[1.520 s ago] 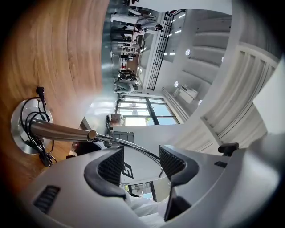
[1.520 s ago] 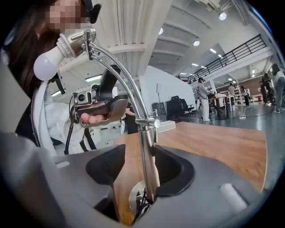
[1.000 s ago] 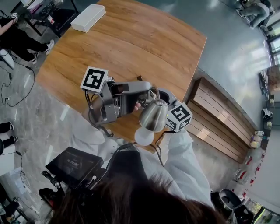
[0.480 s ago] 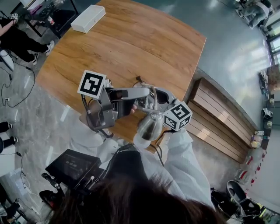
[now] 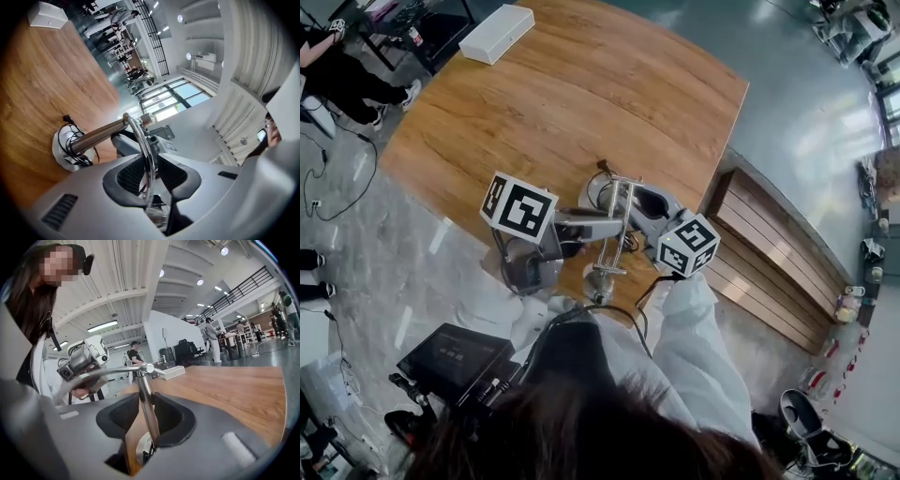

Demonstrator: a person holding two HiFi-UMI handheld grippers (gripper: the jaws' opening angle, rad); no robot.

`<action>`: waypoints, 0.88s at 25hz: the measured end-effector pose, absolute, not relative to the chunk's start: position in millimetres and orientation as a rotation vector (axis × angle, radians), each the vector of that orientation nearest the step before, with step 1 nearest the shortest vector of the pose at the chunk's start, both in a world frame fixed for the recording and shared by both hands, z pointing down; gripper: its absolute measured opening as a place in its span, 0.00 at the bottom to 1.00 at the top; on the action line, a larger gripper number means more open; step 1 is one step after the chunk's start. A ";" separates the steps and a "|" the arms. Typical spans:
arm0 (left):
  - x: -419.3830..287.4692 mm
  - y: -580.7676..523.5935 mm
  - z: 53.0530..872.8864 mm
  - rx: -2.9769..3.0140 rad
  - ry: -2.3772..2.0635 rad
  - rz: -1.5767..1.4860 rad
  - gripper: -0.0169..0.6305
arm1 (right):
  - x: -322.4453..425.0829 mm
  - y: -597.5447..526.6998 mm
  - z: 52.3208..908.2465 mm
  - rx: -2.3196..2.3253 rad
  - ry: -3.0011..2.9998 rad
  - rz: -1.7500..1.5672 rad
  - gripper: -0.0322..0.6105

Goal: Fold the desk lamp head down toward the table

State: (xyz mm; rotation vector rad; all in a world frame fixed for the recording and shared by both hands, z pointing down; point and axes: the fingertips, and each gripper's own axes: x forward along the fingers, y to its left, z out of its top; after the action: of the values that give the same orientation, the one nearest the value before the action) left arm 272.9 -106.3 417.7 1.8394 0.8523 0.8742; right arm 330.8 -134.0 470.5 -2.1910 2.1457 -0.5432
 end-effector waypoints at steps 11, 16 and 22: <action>286.3 -108.2 451.9 2.074 0.906 0.833 0.09 | 333.0 -133.4 472.2 -2.148 2.157 -0.553 0.21; 286.9 -108.7 459.3 2.147 0.902 0.833 0.09 | 331.1 -131.7 469.7 -2.108 2.182 -0.560 0.21; 290.4 -108.6 468.3 2.206 0.938 0.833 0.10 | 331.1 -129.1 470.7 -2.061 2.215 -0.572 0.21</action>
State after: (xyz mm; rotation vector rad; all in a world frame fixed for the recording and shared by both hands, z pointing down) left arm 290.4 -108.6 468.3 2.2063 0.9382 0.8334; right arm 331.1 -129.1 470.7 -2.0606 2.2151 -0.5718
